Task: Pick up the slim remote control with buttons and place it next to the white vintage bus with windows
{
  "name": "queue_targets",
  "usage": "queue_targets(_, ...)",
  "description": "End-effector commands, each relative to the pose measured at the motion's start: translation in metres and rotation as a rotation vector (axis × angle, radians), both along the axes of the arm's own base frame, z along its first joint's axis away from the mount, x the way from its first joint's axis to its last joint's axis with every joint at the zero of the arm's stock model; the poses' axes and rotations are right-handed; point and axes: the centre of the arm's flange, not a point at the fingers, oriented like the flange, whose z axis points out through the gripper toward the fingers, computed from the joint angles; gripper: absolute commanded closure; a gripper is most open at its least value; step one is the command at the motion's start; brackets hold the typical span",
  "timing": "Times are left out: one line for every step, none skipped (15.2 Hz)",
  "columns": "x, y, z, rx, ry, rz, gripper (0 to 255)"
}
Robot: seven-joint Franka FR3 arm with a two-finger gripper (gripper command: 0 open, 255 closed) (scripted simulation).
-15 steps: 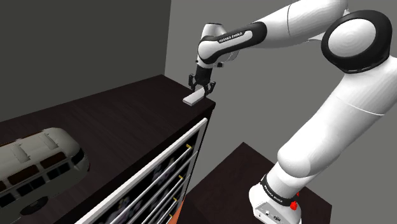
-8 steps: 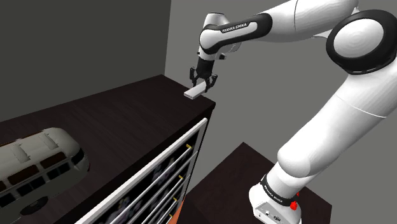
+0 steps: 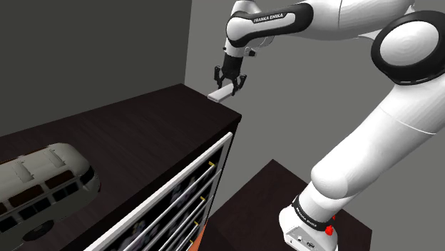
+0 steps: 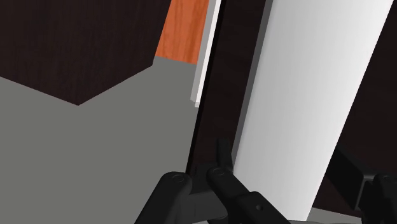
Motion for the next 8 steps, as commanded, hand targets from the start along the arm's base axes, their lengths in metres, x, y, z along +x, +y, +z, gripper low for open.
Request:
queue_targets(0.0,-0.001,0.01,0.0,0.0,0.0,255)
queue_targets(0.0,-0.001,0.016,0.0,0.0,0.0,255)
queue_targets(0.0,-0.001,0.021,0.0,0.0,0.0,255)
queue_targets(0.0,-0.001,0.026,0.0,0.0,0.0,255)
queue_targets(0.0,-0.001,0.032,0.0,0.0,0.0,255)
queue_targets(0.0,-0.001,0.037,0.0,0.0,0.0,255)
queue_targets(0.0,-0.001,0.042,0.0,0.0,0.0,255)
queue_targets(0.0,-0.001,0.047,0.0,0.0,0.0,255)
